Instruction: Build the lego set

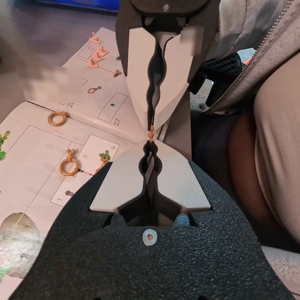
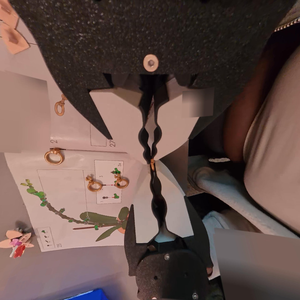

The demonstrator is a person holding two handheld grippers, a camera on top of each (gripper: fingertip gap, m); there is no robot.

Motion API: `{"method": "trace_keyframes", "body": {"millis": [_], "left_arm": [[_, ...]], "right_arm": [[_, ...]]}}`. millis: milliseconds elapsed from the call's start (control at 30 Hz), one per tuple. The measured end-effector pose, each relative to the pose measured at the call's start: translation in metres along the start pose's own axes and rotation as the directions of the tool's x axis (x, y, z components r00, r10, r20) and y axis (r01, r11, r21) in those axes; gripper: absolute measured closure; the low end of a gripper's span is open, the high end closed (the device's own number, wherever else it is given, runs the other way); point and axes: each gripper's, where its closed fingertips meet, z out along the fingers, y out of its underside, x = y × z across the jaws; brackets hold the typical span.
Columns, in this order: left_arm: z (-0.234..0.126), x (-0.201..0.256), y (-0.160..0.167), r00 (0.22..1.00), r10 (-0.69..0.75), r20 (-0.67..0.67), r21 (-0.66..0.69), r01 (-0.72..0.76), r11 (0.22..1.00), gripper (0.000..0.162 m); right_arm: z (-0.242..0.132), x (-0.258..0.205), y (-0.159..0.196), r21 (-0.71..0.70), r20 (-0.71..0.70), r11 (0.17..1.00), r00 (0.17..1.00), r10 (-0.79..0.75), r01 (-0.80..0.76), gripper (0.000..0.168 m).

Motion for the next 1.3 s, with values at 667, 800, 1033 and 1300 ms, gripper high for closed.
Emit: {"method": "trace_keyframes", "body": {"millis": [667, 800, 1033, 1300], "left_arm": [[-0.011, -0.004, -0.005, 0.999, -0.036, 0.04, 0.029, 0.035, 0.999, 0.142], [-0.043, -0.017, -0.012, 0.985, -0.05, 0.166, 0.101, 0.033, 0.994, 0.133], [-0.064, -0.03, -0.009, 0.957, -0.063, 0.282, 0.161, 0.018, 0.987, 0.134], [-0.058, -0.035, -0.009, 0.946, -0.051, 0.321, 0.186, -0.01, 0.983, 0.137]], "right_arm": [[-0.005, 0.003, -0.013, -0.024, 0.037, 1.0, 0.999, 0.01, -0.009, 0.167], [-0.007, 0.027, -0.016, -0.172, 0.057, 0.982, 0.994, 0.089, -0.078, 0.167], [0.014, 0.042, 0.01, -0.404, 0.112, 0.875, 0.935, 0.337, -0.267, 0.156], [-0.014, 0.062, -0.007, -0.3, -0.023, 0.937, 0.983, 0.181, -0.18, 0.132]]}}
